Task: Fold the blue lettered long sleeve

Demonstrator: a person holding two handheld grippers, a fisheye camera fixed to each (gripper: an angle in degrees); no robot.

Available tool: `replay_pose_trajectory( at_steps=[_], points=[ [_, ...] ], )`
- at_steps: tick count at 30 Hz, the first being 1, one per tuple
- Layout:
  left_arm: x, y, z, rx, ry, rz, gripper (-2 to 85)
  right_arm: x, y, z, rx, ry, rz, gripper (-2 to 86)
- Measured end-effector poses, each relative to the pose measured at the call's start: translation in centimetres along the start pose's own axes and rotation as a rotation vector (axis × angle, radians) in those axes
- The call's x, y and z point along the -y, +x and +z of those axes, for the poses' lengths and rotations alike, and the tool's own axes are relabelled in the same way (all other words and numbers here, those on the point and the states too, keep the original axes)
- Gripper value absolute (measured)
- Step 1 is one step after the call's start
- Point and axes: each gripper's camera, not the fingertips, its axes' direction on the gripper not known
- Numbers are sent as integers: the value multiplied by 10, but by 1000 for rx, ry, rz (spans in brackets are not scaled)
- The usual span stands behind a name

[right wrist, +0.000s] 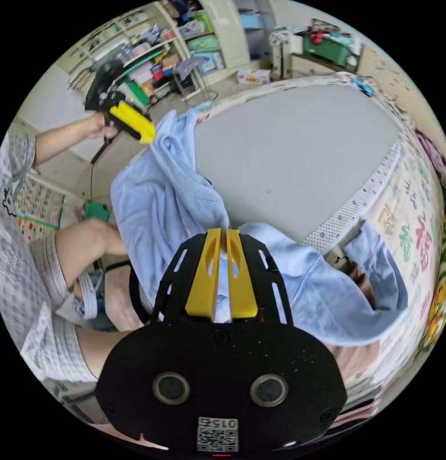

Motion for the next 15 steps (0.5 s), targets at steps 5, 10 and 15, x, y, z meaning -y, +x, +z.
replay_pose_trajectory(
  at_steps=[5,10,15],
  points=[
    [-15,14,-1,19,-42,-12,5,-16,-53,-2,67,-122,94,18],
    [-20,-4,42,-88,-186,-92,17,-6,-82,2,145,-220,213,52],
    [-8,-19,23,-79,-206,-116,85,33,-76,-33,-6,-188,223,99]
  ],
)
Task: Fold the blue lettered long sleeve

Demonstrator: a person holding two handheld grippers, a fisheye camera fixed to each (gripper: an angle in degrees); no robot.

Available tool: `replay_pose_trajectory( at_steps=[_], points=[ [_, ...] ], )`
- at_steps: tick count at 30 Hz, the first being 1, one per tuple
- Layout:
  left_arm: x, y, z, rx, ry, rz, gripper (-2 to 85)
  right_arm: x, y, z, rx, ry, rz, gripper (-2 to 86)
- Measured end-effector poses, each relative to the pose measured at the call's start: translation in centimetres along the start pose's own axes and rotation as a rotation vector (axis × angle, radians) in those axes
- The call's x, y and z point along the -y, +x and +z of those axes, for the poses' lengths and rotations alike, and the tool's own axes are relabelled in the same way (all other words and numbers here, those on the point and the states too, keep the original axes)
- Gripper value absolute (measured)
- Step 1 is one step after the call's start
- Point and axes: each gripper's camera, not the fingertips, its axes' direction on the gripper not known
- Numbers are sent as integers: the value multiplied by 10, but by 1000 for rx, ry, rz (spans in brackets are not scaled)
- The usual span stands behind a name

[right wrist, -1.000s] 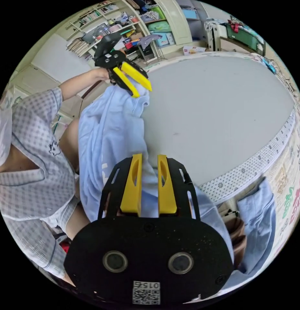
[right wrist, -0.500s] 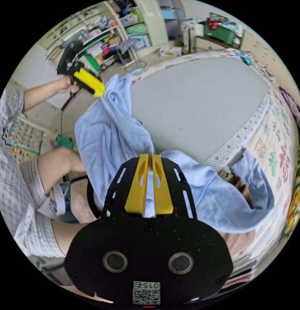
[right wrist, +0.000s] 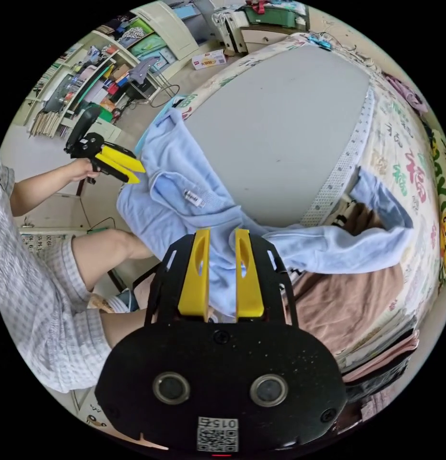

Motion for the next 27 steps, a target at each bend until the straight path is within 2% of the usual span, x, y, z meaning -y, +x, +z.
replay_pose_trajectory(
  at_steps=[6,9,12,16,19,22,27],
  points=[
    [40,6,-7,59,-35,134,128,42,12,28,128,-260,-115,136],
    [60,5,12,46,-128,173,125,42,21,46,204,-368,-137,132],
    [69,8,33,112,-232,209,92,29,31,46,325,-366,-117,97],
    [78,8,30,114,-271,113,38,11,33,28,380,-294,-129,37],
    [82,1,1,78,-201,-8,25,1,31,12,449,-263,-156,16],
    [86,-11,-48,90,14,-144,18,0,35,-22,354,-120,-139,8],
    [132,-49,-117,168,319,-274,12,46,89,-94,225,263,75,3]
  ],
)
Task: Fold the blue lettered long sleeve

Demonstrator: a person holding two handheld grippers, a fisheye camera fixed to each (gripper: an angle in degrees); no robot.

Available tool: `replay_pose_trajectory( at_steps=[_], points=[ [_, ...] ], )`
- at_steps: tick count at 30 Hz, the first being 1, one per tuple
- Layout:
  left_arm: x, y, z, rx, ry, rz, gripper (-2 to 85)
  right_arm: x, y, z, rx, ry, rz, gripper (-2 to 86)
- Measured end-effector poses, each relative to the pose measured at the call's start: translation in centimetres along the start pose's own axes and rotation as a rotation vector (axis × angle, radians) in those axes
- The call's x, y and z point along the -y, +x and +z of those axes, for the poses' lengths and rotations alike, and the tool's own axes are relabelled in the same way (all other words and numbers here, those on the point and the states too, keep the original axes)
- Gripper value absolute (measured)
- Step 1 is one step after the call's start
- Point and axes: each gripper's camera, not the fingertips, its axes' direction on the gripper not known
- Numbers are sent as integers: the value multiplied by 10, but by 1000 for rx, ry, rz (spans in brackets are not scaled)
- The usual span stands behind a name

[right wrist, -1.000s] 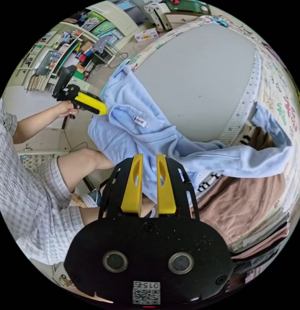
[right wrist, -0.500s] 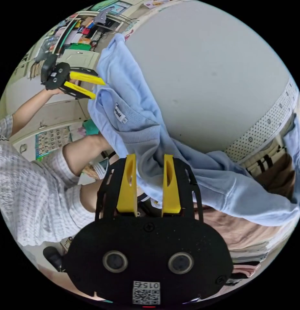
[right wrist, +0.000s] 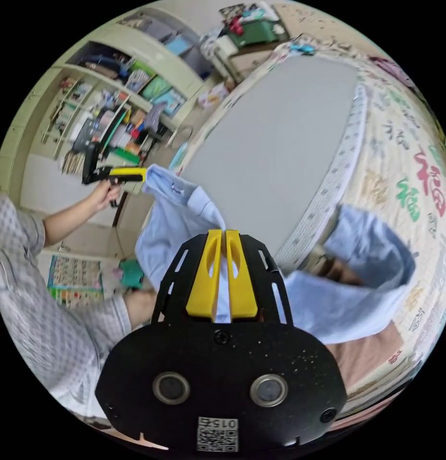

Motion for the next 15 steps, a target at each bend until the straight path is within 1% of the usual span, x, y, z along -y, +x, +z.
replay_pose_trajectory(
  at_steps=[2,3,5,6,8,9,11,13,15],
  points=[
    [61,-13,2,39,62,-14,11,35,14,-9,-70,73,30,3],
    [77,-17,3,60,72,-20,10,59,21,-11,-124,105,32,2],
    [137,-33,16,131,60,-21,9,95,34,-9,-175,118,48,2],
    [151,-38,22,140,39,-31,9,119,43,-3,-182,86,59,2],
    [192,-58,46,159,-49,-50,9,149,48,12,-273,16,42,1],
    [200,-62,50,163,-52,-53,9,165,50,21,-344,-8,30,1],
    [226,-71,51,185,-5,-75,10,184,54,25,-415,-6,32,1],
    [243,-79,52,187,26,-94,12,200,63,29,-436,-5,55,1],
    [255,-93,63,188,-18,-150,16,212,79,37,-380,-42,111,3]
  ],
)
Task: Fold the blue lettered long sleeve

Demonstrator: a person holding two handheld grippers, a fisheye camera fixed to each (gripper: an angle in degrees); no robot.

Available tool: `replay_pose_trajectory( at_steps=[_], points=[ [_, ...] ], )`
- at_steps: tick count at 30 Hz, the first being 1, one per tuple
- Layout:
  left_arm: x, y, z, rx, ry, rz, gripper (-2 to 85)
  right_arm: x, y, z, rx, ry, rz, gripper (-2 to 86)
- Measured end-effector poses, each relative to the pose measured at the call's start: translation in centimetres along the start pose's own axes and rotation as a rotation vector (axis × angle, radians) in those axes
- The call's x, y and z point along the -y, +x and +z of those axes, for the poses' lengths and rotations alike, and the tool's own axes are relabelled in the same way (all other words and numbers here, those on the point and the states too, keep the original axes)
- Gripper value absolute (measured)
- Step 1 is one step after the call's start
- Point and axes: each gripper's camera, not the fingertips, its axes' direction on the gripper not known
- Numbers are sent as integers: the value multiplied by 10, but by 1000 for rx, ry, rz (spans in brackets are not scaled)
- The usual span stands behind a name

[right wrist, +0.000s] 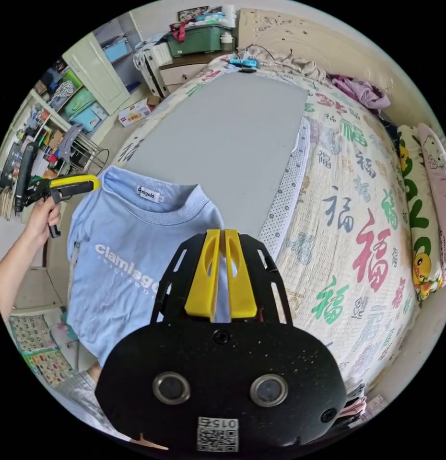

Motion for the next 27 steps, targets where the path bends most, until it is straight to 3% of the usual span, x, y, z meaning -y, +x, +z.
replay_pose_trajectory(
  at_steps=[4,6,9,16,20,27],
  points=[
    [-27,-15,-6,13,56,-74,29,-33,3,-23,120,127,-9,2],
    [-60,-20,-25,-23,92,-39,40,-93,-2,-49,246,170,-73,8],
    [-146,-39,-54,-64,65,-20,62,-194,-1,-60,326,89,-46,26],
    [-407,-108,-43,-28,-445,-355,92,-419,-3,-21,371,-347,410,75],
    [-484,-131,-36,-96,-507,-538,104,-451,-12,-17,417,-363,532,88],
    [-499,-155,-34,-161,-342,-634,103,-451,-23,0,412,-450,525,92]
  ],
)
